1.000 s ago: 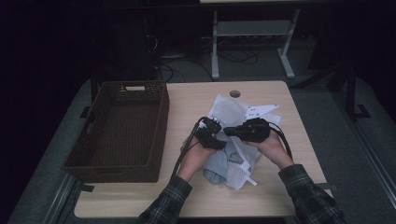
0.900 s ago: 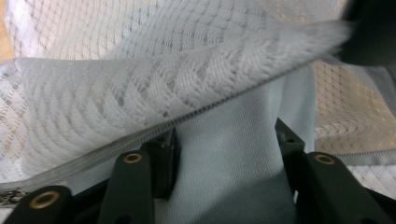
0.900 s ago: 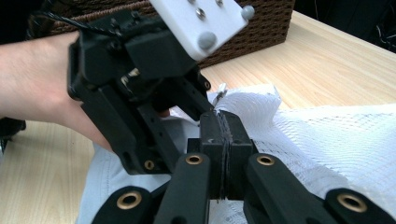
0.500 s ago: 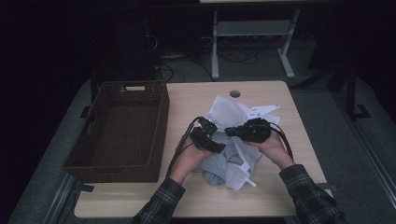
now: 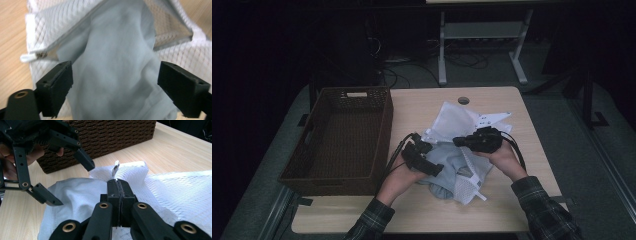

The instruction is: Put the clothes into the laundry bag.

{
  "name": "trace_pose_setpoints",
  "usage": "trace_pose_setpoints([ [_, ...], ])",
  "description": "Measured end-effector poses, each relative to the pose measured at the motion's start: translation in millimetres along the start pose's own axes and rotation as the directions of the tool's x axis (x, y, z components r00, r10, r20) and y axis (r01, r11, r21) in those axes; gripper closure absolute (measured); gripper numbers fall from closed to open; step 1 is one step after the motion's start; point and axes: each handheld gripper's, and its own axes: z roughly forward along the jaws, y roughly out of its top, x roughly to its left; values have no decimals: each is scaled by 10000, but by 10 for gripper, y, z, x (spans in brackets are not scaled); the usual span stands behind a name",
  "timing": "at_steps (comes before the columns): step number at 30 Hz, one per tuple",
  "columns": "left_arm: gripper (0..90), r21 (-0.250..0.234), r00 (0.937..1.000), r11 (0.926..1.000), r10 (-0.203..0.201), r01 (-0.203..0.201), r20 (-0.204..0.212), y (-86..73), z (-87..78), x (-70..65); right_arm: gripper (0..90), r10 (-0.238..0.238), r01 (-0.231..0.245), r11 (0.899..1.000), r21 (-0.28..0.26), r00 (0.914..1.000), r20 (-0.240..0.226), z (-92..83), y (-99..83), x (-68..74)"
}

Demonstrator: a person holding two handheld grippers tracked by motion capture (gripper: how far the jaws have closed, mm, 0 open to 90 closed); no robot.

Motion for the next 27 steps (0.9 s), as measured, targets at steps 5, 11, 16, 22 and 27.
trace_pose_setpoints([
  [5, 91, -109, 9997, 9997, -223, 224, 138, -169, 20, 75, 889, -9, 9, 10000, 32, 10000, -10, 4, -3, 3],
  [11, 82, -82, 9978, 9989, -457, 461, 480, -352, 102, 152, 889, 33, -33, 10000, 70, 10000, 0, 4, -15, 1],
  [16, 81, 157, 9973, 9987, -483, 475, 556, -466, 168, 172, 889, 4, -5, 9999, 104, 10000, 47, 6, -24, 7],
  [22, 153, 424, 9965, 9984, -400, 370, 737, -499, 227, 185, 889, -13, 12, 9998, 190, 10000, 24, 18, -28, 13],
  [27, 273, 593, 9982, 9982, 32, -67, 595, -492, 236, 129, 889, -23, 24, 9998, 199, 10000, -21, 29, -34, 2],
])
